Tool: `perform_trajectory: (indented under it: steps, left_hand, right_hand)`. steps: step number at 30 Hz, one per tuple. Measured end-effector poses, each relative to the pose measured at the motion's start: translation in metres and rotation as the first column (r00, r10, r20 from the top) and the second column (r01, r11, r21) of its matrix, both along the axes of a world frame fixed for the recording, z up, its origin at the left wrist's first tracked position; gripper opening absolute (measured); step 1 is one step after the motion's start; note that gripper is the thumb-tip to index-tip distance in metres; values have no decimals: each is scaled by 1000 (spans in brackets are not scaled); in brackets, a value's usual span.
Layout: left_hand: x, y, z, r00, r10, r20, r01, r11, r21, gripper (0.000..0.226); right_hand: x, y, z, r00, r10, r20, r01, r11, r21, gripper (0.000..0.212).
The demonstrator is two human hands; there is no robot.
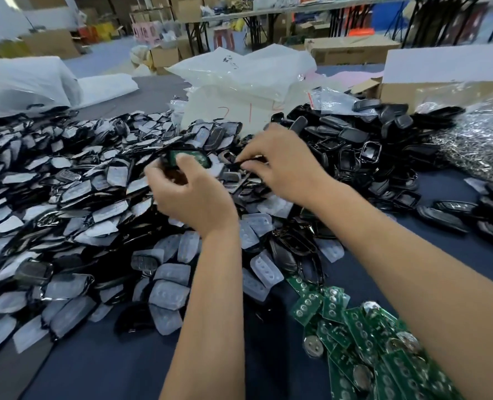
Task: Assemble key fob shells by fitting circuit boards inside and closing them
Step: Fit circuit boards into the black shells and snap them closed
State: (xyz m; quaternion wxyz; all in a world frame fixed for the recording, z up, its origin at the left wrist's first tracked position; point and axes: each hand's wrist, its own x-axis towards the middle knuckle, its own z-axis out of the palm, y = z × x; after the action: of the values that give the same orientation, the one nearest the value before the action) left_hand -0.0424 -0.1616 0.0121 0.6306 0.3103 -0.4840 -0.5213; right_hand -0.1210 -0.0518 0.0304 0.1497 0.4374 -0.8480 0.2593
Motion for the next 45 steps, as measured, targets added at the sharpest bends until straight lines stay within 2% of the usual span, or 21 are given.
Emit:
perform_trajectory:
  steps: [1,3,6,8,9,11,12,14,16,19,21,23,25,27,30,35,41,45]
  left_hand:
    - [-1,10,0,998,-60,6,60,998,-21,6]
    - [-8,39,-5,955,-271,120,275,961,-18,10]
    - [-13,74,-22,765,-542,347,598,798,-72,16]
    - [-11,95,-30,593,-621,512,772,619,-143,10]
    - [-11,103,-33,506,-632,587,839,519,-165,6]
    - [-9,115,-43,382,-575,724,912,359,-196,17]
    - [-8,117,-47,364,-490,792,921,317,-227,21]
    - [-6,119,-53,398,-278,874,905,273,-325,28]
    - [-6,119,-55,450,-210,868,879,273,-390,30]
    - [-9,118,-54,531,-362,767,842,326,-429,24]
    - [-8,122,-52,474,-565,675,879,349,-325,19]
    - [-6,129,-51,330,-769,548,942,305,-139,14]
    - [-4,133,-49,255,-863,436,964,265,-41,12]
    - [-2,133,-47,229,-902,366,967,253,20,12]
    - [-1,129,-44,164,-942,292,973,204,112,9]
    - [-2,128,-43,79,-949,305,967,147,207,9]
    - [-1,125,-42,41,-947,319,971,113,209,6]
    - [1,126,-42,35,-949,314,977,99,188,7]
  right_hand:
    - [-1,14,0,999,-35,39,37,998,-45,16]
    - [0,45,-4,987,-120,104,135,979,-151,15]
    - [4,96,-19,913,-250,323,357,873,-333,11]
    - [10,131,-34,832,-229,506,486,741,-464,14]
    - [15,144,-39,799,-195,569,532,670,-517,18]
    - [27,168,-51,748,-138,649,598,563,-570,16]
    - [33,176,-55,725,-109,680,623,526,-580,13]
    - [42,186,-63,680,-52,731,664,467,-584,10]
    - [48,188,-67,645,10,764,687,430,-585,11]
    - [55,182,-64,626,85,775,691,402,-601,15]
    - [60,179,-61,617,181,766,672,386,-632,18]
    - [64,175,-58,587,322,743,650,360,-670,18]
    - [66,174,-58,554,414,723,639,345,-687,13]
    - [65,175,-59,527,439,727,642,355,-680,11]
    - [62,181,-62,524,404,750,644,389,-659,24]
    - [63,180,-65,562,388,730,626,377,-682,20]
    - [66,173,-67,577,382,722,662,299,-688,25]
    - [66,174,-65,572,399,717,666,285,-689,22]
